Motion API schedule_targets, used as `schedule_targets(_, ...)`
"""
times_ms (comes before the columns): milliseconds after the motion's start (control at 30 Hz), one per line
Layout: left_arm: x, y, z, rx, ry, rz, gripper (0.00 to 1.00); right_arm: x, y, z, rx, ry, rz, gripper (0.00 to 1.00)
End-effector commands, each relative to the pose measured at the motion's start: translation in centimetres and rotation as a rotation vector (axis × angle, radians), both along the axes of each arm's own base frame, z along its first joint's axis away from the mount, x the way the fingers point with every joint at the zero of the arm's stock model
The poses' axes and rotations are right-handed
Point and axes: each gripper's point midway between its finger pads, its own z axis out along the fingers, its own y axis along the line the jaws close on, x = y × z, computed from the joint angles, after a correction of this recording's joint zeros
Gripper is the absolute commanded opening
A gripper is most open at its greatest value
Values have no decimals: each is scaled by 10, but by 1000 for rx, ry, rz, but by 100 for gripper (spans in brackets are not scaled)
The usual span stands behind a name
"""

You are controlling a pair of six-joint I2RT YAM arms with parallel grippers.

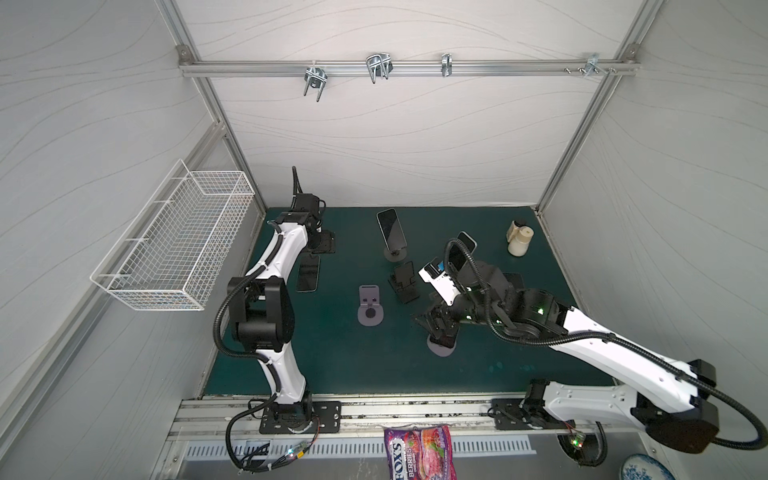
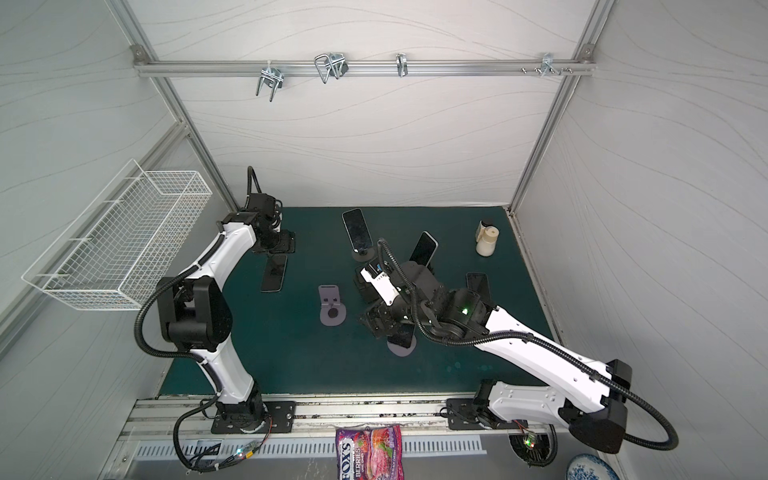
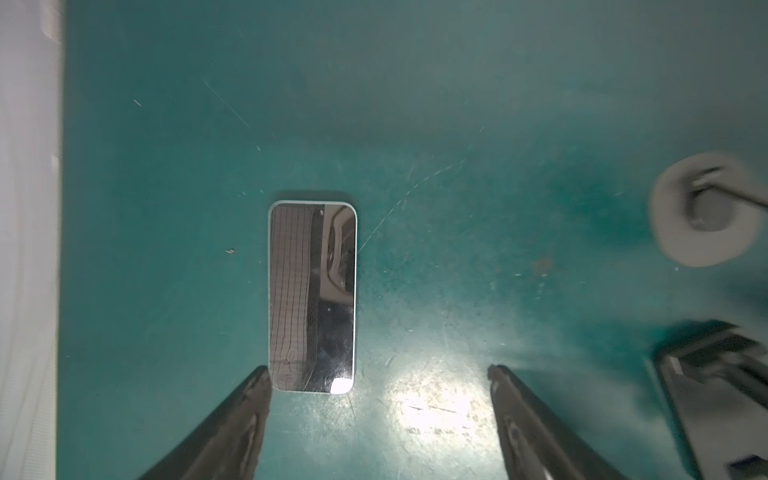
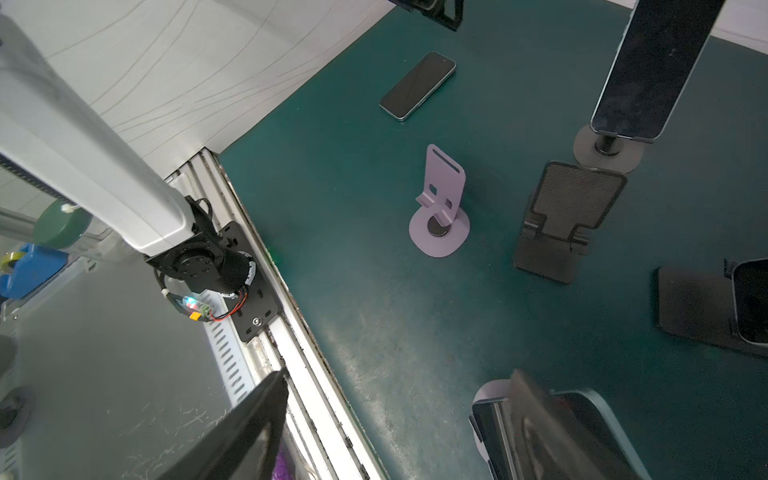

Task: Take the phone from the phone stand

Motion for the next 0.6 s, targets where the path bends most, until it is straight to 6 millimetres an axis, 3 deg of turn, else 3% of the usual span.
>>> schedule_targets(0, 6, -9, 38, -34, -126, -16, 84, 13, -9, 1, -5, -19, -94, 84)
schedule_targets(233, -7, -20, 67, -57, -229, -59, 84, 27, -20, -4, -20, -22, -220, 84)
schedule_targets(567, -38, -54, 74, -146, -303, -216, 85, 34, -26, -9, -22, 7, -327, 83)
